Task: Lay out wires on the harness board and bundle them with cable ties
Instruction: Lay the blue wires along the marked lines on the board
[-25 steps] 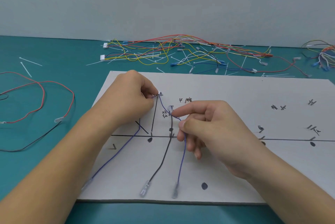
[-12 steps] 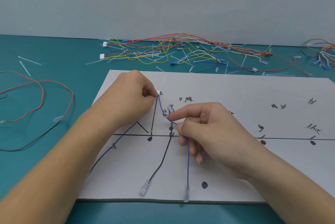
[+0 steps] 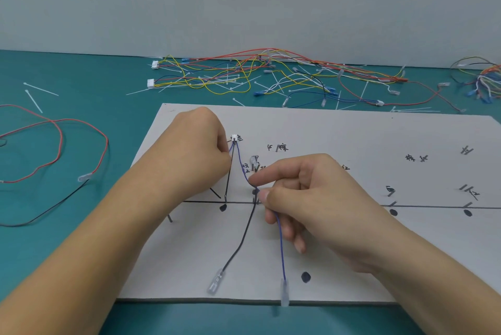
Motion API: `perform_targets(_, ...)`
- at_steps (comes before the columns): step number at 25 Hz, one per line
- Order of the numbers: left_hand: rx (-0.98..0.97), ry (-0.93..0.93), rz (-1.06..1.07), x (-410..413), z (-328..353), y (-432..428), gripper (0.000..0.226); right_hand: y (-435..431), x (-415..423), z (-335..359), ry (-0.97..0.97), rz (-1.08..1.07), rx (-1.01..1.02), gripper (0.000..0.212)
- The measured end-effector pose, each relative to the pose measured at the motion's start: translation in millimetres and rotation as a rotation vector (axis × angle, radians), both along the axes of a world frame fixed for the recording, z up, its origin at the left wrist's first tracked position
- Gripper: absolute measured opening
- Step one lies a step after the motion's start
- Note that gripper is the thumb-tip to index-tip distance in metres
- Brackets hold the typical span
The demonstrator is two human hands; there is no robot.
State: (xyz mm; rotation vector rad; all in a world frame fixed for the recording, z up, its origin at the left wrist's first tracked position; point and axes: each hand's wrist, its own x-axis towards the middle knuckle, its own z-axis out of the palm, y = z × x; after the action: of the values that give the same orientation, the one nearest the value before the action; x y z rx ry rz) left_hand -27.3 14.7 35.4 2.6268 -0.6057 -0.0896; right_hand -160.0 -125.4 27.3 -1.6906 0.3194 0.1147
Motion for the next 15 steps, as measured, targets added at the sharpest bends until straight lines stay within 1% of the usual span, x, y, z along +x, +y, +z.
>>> perform_targets(5,0.035,0.122,-0.017,-1,12,10,0.016,3,-2,0,0.02,0.021,0.086,0.015)
perform_targets(10,0.055,0.334,-0.09,-2,19,16,0.012,7,-3,-1,0.041,0.06,0.109,0.01)
perform_targets(15,-0.03,0.528,-0.168,0,22,23,0.018,10,-2,-5,0.067,0.09,0.113,0.011)
